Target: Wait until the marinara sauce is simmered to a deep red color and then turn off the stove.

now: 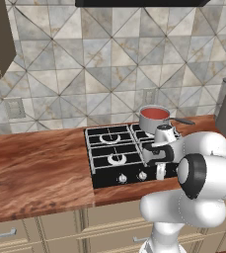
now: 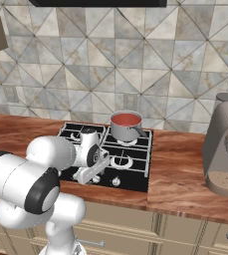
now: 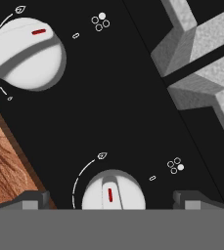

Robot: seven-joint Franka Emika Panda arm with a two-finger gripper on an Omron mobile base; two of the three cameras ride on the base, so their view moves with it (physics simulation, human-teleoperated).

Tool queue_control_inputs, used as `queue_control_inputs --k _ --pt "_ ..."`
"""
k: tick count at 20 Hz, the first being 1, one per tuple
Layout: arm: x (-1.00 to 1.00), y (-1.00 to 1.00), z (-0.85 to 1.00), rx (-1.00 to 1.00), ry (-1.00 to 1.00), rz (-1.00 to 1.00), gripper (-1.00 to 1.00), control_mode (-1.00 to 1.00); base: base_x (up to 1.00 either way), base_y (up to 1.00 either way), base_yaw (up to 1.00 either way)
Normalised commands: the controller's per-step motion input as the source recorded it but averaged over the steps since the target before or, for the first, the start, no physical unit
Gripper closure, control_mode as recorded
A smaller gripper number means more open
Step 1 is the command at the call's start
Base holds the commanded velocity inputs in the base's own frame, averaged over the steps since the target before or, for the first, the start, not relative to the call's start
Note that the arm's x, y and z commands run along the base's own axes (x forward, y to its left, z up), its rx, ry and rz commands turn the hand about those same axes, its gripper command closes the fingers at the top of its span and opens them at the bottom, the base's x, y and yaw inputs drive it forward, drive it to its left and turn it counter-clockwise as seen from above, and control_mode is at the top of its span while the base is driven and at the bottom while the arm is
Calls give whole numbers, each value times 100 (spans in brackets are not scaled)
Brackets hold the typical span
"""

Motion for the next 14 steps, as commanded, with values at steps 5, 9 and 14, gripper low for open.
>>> queue_control_inputs --k 5,9,14 --pt "0 0 0 0 0 0 -100 -100 0 0 0" --pt "0 0 0 0 0 0 -100 -100 0 0 0" --pt "0 0 0 0 0 0 -100 -100 0 0 0"
